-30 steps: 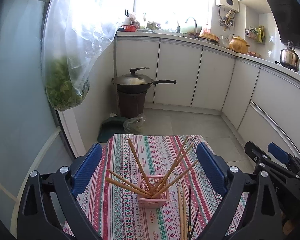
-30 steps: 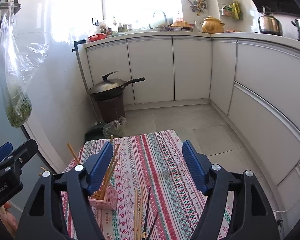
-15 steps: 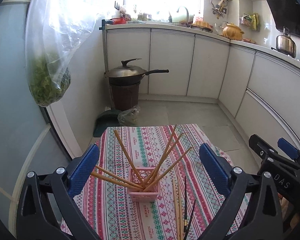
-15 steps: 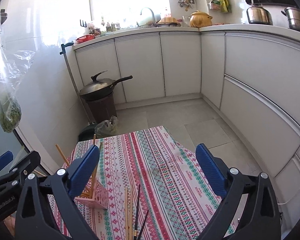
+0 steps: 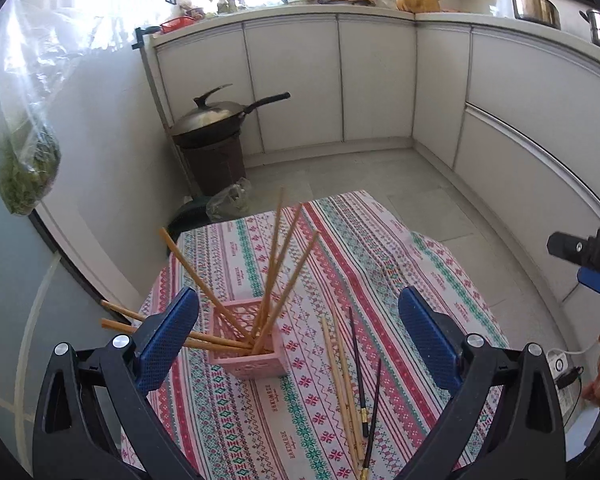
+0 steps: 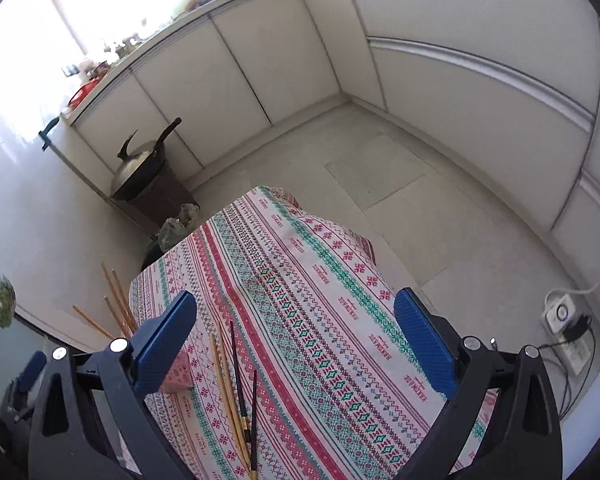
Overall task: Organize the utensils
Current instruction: 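Withdraw both open tools from the holder back toward the pile, then close the left tool on a dark chopstick and lift it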
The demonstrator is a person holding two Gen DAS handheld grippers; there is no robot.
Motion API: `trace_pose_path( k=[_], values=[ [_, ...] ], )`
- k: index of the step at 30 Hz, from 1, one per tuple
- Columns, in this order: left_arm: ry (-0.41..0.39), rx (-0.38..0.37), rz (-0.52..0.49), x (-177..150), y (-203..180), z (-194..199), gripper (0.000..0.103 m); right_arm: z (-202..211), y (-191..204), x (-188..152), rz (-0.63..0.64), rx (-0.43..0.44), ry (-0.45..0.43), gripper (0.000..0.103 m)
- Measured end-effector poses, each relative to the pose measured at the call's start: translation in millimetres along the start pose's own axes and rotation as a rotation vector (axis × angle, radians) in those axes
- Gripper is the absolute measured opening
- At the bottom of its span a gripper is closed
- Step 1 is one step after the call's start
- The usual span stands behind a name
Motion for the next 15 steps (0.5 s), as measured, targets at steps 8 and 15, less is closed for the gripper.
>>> trace_pose_path(
  k=[8,15],
  values=[
    [0.23,-0.233,-0.054,-37,-68,-50,0.096,-11,-44,1,-0.211,0.133,0.107,0.096],
    [0.452,-0.26,-0.129,-51,-103,-138,0.096,-20,-55,3,-0.294,0.209,0.153,0.096]
  ],
)
Point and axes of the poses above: each gripper's, at about its wrist camera, not at the fingertips, and z roughly against the way its jaws point, y to its left, x to its top, the point moved 8 cm from there along -z, roughly the way its jaws point, and after that the axes turned 10 degrees about y, right-handed, at the moved point
